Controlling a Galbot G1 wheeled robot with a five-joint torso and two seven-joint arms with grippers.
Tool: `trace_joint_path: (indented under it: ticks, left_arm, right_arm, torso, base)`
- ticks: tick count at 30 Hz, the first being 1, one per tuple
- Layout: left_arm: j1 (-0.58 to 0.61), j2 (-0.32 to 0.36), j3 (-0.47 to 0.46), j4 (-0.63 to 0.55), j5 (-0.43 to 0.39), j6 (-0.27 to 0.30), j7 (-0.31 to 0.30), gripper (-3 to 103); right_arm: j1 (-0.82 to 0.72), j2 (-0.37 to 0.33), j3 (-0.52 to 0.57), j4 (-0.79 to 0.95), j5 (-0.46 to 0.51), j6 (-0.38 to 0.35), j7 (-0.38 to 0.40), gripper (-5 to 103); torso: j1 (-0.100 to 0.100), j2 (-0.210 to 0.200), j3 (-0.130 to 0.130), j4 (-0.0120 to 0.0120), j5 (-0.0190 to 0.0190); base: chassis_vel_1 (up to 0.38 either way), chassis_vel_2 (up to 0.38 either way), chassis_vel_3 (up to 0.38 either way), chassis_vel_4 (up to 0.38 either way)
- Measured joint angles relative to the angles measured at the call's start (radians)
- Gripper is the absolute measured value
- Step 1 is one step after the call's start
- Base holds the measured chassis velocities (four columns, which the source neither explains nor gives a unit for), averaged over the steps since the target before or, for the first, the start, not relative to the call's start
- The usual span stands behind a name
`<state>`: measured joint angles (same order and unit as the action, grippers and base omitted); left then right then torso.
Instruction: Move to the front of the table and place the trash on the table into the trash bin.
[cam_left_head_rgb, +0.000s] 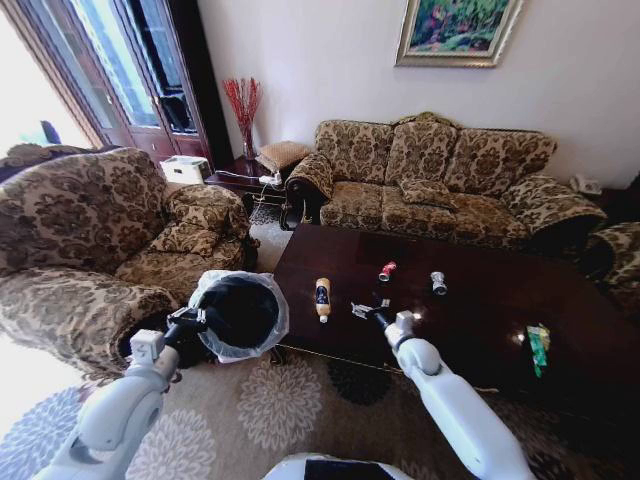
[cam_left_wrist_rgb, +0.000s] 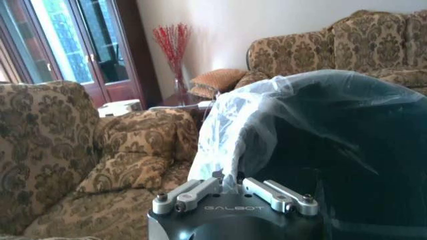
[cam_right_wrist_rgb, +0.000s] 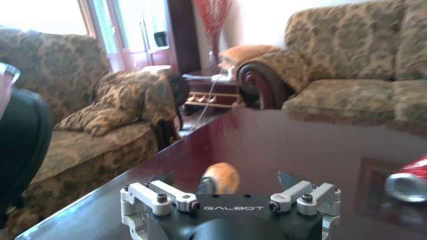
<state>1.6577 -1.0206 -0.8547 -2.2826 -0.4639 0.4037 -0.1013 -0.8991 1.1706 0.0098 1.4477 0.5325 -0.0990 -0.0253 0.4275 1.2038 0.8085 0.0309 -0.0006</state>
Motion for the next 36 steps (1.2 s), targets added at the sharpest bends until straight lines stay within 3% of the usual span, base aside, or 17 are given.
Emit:
trace_joint_path:
  ticks: [8, 19, 27, 33, 36]
  left_arm:
    - [-0.029, 0.052, -0.008, 0.045, -0.024, 0.002, -0.004, 1]
    - [-0.134, 0.171, 0.02, 0.188, -0.107, 0.074, 0.008, 1]
    - [-0.15, 0.224, 0.028, 0.236, -0.141, 0.08, 0.022, 1]
    - [-0.162, 0.225, 0.036, 0.231, -0.145, 0.088, 0.027, 1]
    - [-0.169, 0.221, 0.043, 0.218, -0.145, 0.095, 0.028, 1]
  right_arm:
    - [0.128, 0.149, -0.112, -0.183, -0.05, -0.044, 0.145, 100]
    - [0.207, 0.261, -0.106, -0.358, 0.028, -0.049, 0.19, 100]
    - [0.215, 0.342, -0.037, -0.464, 0.028, -0.05, 0.193, 100]
    - [0.229, 0.377, -0.006, -0.542, -0.008, -0.044, 0.135, 103]
    - [0.234, 0.386, 0.005, -0.566, -0.02, -0.04, 0.125, 96]
  torso:
    - [0.0, -0.002, -0.001, 0.0, 0.0004]
    - [-0.001, -0.004, -0.002, -0.0001, 0.0004]
    - [-0.002, -0.004, -0.003, 0.0, 0.0004]
    - [-0.002, -0.005, -0.003, 0.0, 0.0006]
    - [-0.002, -0.005, -0.003, -0.0001, 0.0005]
  base:
    - [0.0, 0.0, 0.0, 0.0]
    - [0.0, 0.0, 0.0, 0.0]
    - [0.0, 0.0, 0.0, 0.0]
    - [0.0, 0.0, 0.0, 0.0]
    - [0.0, 0.0, 0.0, 0.0]
